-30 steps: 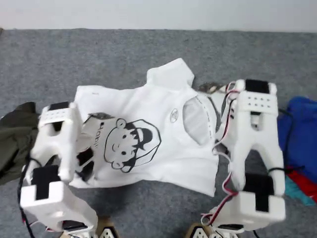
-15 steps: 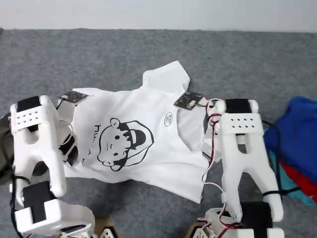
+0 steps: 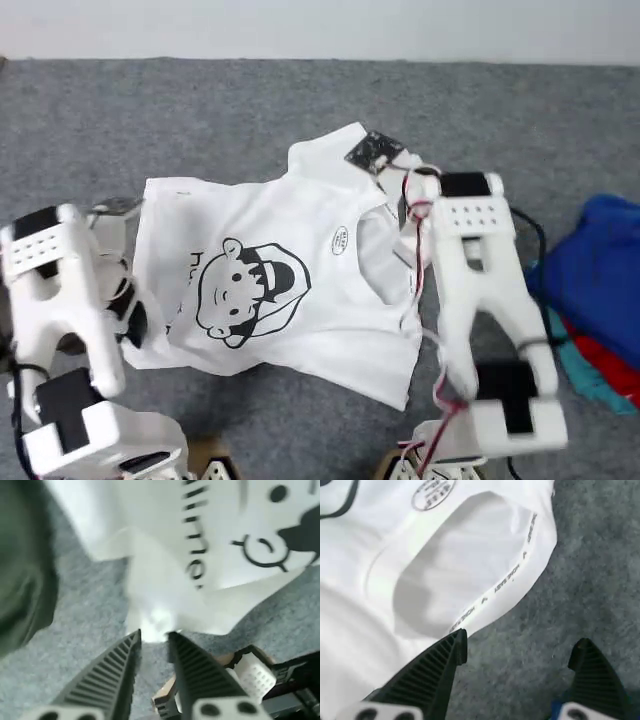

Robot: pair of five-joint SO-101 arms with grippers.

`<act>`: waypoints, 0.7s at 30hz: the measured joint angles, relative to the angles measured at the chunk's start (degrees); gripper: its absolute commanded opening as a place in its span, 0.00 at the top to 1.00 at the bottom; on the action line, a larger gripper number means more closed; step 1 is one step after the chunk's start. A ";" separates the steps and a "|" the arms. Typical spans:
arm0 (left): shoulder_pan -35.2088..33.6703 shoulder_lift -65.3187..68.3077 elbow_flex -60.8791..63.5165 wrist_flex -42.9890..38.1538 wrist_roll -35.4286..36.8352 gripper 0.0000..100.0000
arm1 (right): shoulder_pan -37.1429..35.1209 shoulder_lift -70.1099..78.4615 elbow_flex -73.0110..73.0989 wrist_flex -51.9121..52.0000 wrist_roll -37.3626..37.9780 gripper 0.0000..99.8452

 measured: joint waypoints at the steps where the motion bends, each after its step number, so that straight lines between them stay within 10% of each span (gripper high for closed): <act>1: -1.41 0.00 0.00 0.00 0.09 0.80 | 0.00 3.34 -2.99 0.18 0.00 0.67; 11: -13.98 0.00 0.26 0.00 0.18 0.79 | -0.26 35.08 -39.74 6.68 0.09 0.69; 17: -16.18 0.00 0.26 0.00 0.35 0.79 | -0.18 50.37 -60.57 12.04 0.09 1.00; 21: -16.35 0.00 0.26 0.00 0.35 0.79 | 1.93 59.16 -72.70 12.57 -0.53 0.98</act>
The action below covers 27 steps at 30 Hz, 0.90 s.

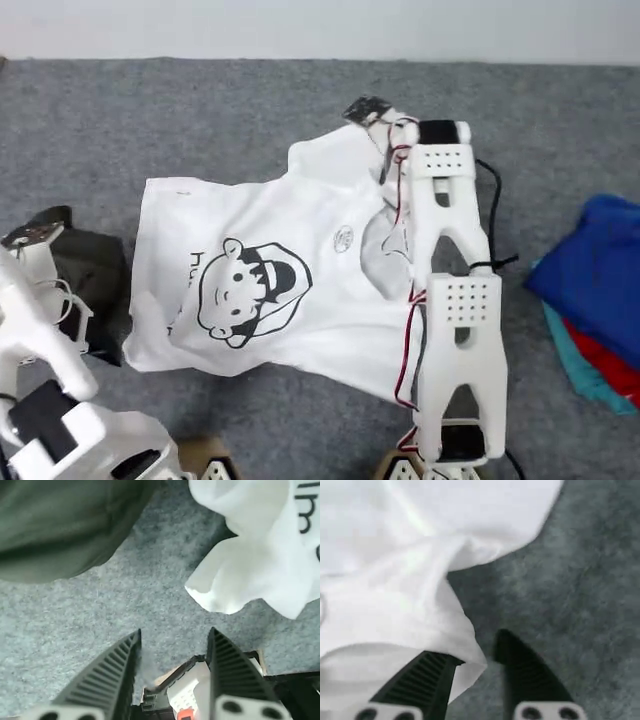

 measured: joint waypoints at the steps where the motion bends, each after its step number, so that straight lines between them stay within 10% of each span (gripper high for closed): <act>1: -0.35 0.00 0.00 0.00 0.00 0.79 | 0.97 1.93 -2.81 0.09 -0.70 1.00; 12: -3.78 0.00 0.00 0.00 -0.53 0.79 | 12.57 13.71 -23.03 0.88 -3.25 0.96; 20: -3.78 0.00 0.00 0.00 -1.14 0.79 | 11.43 13.98 -28.22 10.11 -3.78 0.55; 27: -3.78 0.00 0.00 0.00 -1.41 0.79 | 10.11 5.80 -29.27 13.01 -3.78 0.62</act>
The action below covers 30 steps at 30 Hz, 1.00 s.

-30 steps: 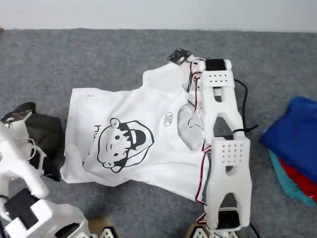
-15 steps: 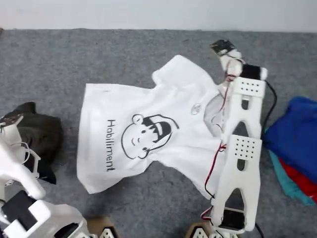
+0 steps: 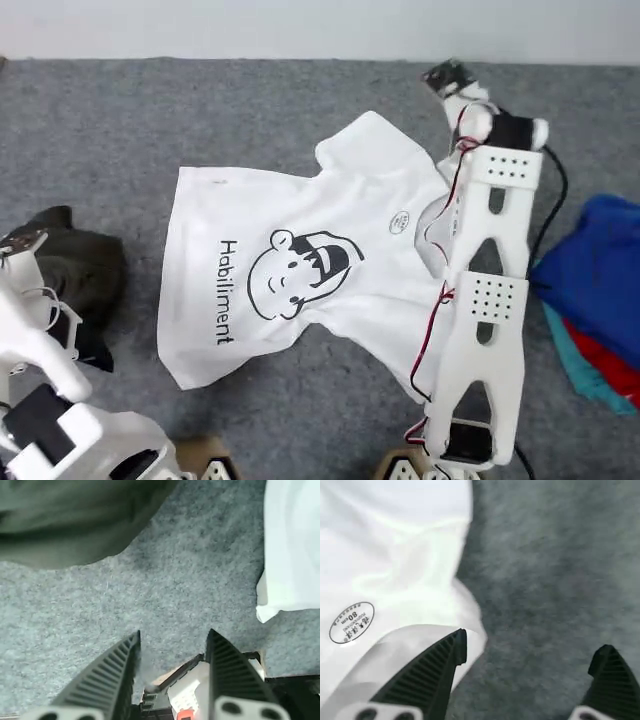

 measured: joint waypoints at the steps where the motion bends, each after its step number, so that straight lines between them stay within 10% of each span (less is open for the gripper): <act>1: 0.00 0.00 0.00 0.00 0.00 0.79 | 0.00 -1.32 0.00 0.00 0.00 0.63; 8: 0.00 0.00 0.00 0.00 0.00 0.79 | -0.09 -13.01 10.90 0.00 0.00 0.66; 30: 0.00 -0.09 4.48 0.00 -1.58 0.79 | -17.85 -90.64 134.95 -10.29 19.16 0.66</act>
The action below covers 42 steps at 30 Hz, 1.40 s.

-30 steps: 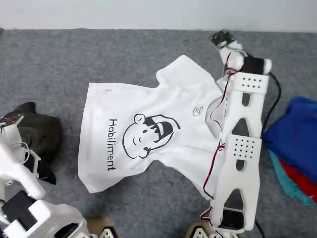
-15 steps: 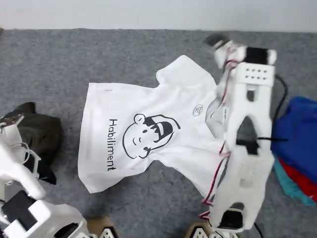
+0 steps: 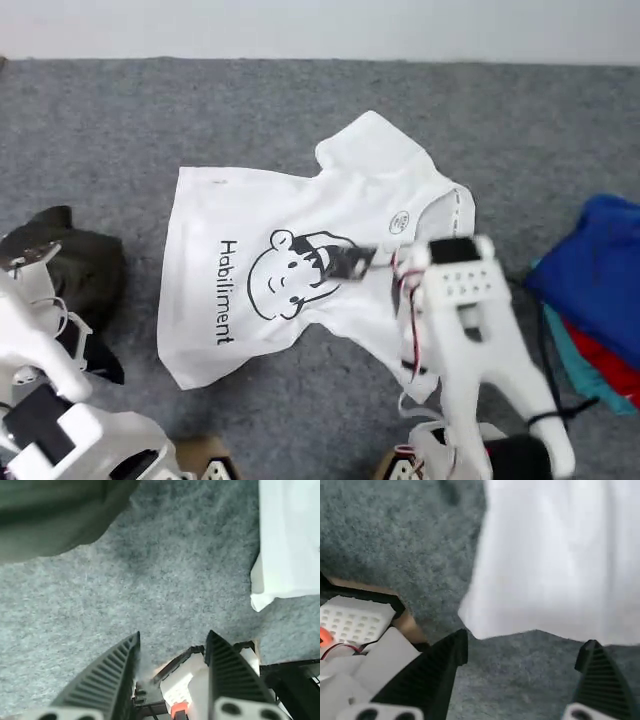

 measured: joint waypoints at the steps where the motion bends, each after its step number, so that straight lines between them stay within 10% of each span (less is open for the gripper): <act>1: 0.00 0.00 0.00 0.00 0.00 0.79 | -0.79 -1.05 1.76 -0.70 0.00 0.66; 32: 2.55 -16.70 0.79 0.00 -4.92 0.79 | -13.36 15.12 5.63 -19.60 -13.19 0.66; 39: 10.02 -33.76 9.05 0.09 -7.30 0.79 | -12.75 15.12 5.10 -20.48 -13.19 0.99; 42: 11.52 -39.21 12.66 0.09 -7.30 0.79 | -10.46 15.12 4.40 -21.45 -13.19 0.96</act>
